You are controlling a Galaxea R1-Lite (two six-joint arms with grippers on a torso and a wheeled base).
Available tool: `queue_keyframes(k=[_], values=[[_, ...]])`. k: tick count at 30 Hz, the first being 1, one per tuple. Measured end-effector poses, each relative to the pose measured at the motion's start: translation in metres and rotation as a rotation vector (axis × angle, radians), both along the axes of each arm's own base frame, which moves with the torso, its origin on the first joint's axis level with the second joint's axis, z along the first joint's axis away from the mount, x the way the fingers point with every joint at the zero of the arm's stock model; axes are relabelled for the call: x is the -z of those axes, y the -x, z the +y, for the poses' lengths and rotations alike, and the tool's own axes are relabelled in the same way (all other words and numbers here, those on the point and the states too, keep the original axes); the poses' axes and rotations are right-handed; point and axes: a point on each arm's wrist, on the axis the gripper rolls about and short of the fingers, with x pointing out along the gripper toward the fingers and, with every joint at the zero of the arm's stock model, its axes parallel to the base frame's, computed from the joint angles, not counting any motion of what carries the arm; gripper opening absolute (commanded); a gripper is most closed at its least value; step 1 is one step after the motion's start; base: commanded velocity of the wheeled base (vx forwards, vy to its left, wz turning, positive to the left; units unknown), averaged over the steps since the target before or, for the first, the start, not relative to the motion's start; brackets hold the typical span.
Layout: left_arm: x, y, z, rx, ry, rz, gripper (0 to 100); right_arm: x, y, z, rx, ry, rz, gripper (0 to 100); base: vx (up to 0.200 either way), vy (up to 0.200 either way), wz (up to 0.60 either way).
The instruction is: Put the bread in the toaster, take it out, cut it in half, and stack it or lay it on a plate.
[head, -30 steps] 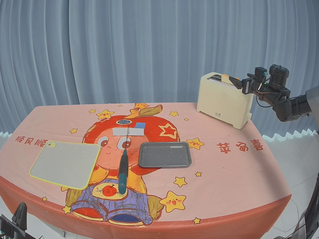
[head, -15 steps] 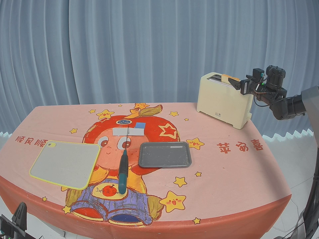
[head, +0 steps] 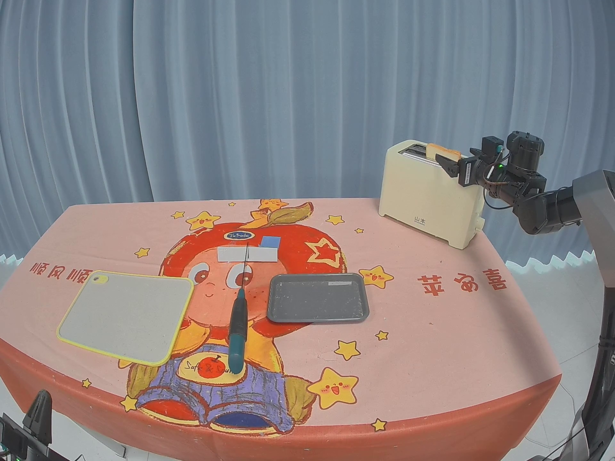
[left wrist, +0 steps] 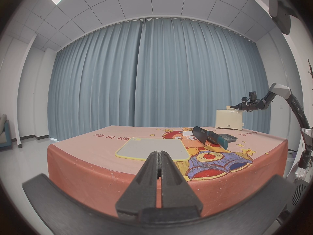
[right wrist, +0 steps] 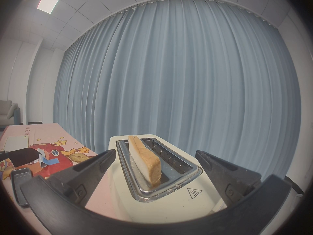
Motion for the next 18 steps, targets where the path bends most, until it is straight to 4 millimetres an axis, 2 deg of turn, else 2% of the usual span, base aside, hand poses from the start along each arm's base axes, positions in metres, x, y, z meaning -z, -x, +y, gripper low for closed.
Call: queue_keyframes(k=[1,2,18], values=[[0.0,0.0,0.0,0.0,0.0,0.0,0,0.0001,0.0,0.0,0.0,0.0,0.001,100,0.0,0.0,0.0],[0.0,0.0,0.0,0.0,0.0,0.0,0,0.0003,0.0,0.0,0.0,0.001,0.001,0,0.0,0.0,0.0],[0.0,0.0,0.0,-0.001,0.0,0.0,0,0.0012,-0.0002,0.0,-0.001,0.0,0.001,0,0.0,0.0,0.0]])
